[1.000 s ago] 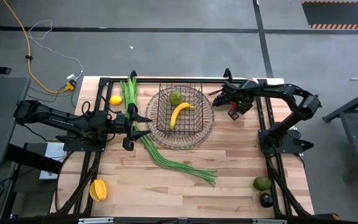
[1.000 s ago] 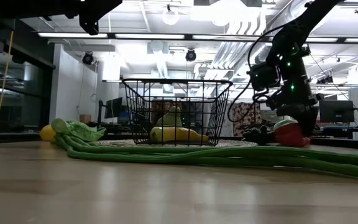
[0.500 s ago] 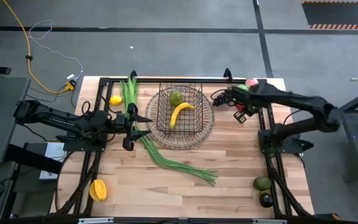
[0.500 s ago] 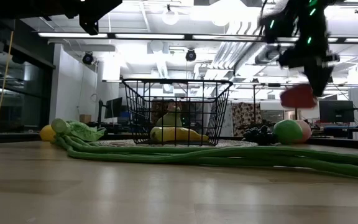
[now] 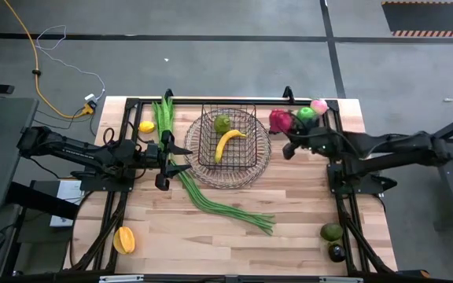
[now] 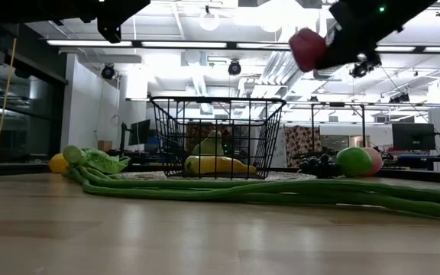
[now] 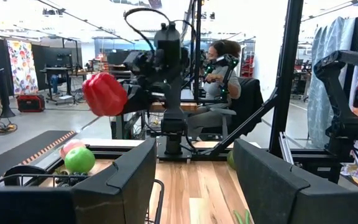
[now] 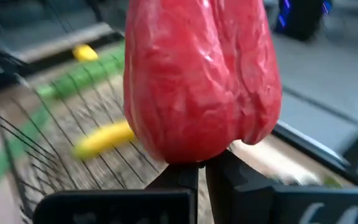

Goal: Build produce basket
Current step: Put the red bell pepper into the black mesh basket

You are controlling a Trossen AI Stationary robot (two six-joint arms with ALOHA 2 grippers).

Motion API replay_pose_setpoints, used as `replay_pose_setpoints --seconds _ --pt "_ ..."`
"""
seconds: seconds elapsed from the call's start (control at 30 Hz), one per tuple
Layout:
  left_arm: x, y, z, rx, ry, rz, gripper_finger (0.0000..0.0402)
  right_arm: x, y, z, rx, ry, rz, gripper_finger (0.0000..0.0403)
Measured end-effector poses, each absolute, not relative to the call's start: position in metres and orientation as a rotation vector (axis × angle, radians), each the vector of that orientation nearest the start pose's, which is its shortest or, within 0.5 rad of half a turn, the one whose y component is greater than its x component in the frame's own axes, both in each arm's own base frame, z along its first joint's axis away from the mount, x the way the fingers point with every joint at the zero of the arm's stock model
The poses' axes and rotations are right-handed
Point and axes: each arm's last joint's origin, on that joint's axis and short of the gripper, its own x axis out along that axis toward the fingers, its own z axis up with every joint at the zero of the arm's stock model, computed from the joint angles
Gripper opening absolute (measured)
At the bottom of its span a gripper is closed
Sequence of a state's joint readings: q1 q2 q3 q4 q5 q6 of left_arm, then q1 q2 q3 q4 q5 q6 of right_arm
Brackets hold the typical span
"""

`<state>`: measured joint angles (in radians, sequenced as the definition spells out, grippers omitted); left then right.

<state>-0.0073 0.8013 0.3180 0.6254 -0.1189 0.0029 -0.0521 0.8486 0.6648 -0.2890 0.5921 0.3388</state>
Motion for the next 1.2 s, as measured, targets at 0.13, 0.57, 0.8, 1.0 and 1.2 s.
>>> replay_pose_setpoints --seconds 0.13,0.57,0.8,1.0,1.2 --pt "0.177 0.002 0.246 -0.006 -0.141 0.112 0.0201 0.191 -0.022 0.257 0.155 0.199 -0.645 0.0001" --pt "0.177 0.004 0.244 0.025 -0.115 0.189 0.0201 0.203 -0.018 0.233 0.126 0.076 -0.562 0.0" --pt "0.177 0.004 0.244 0.025 -0.118 0.19 0.0201 0.209 -0.017 0.236 0.187 0.056 -0.544 0.0" --pt "0.177 0.004 0.245 0.024 -0.124 0.189 0.0201 0.252 -0.019 0.256 0.106 0.26 -0.537 0.0" --pt "0.177 0.004 0.245 0.024 -0.123 0.189 0.0201 0.305 -0.035 0.28 -0.007 0.647 -0.467 0.0"
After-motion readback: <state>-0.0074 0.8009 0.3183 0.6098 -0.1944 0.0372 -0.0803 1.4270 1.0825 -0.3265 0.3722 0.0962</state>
